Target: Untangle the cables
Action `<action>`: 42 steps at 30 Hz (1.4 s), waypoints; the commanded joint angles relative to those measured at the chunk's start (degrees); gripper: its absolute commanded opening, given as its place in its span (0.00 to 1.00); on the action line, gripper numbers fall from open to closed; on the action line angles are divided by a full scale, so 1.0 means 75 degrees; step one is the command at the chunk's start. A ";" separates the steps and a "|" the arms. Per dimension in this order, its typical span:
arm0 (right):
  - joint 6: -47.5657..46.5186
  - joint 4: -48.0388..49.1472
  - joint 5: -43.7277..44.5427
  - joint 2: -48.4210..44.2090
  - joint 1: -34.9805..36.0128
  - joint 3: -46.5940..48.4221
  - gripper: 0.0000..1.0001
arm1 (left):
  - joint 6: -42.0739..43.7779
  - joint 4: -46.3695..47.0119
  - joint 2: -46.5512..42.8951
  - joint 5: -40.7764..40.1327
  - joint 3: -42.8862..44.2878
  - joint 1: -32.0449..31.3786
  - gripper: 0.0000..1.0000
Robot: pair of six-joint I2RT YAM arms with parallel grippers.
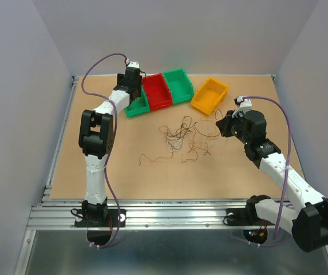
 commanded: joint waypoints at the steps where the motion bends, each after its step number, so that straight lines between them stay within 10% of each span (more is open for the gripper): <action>1: -0.0125 0.0127 -0.0040 0.0006 0.0013 -0.0025 0.03 | -0.0100 0.0053 -0.0021 -0.0181 0.0484 0.0034 0.72; 28: -0.0136 0.0127 -0.0087 0.0111 0.0001 0.0034 0.03 | -0.0042 -0.0615 0.1222 0.0850 0.1679 0.0023 0.69; 42: -0.0207 0.0267 -0.0988 0.0321 0.0001 0.0127 0.03 | 0.0683 0.1434 -0.2244 0.1272 -0.1435 -0.0375 0.65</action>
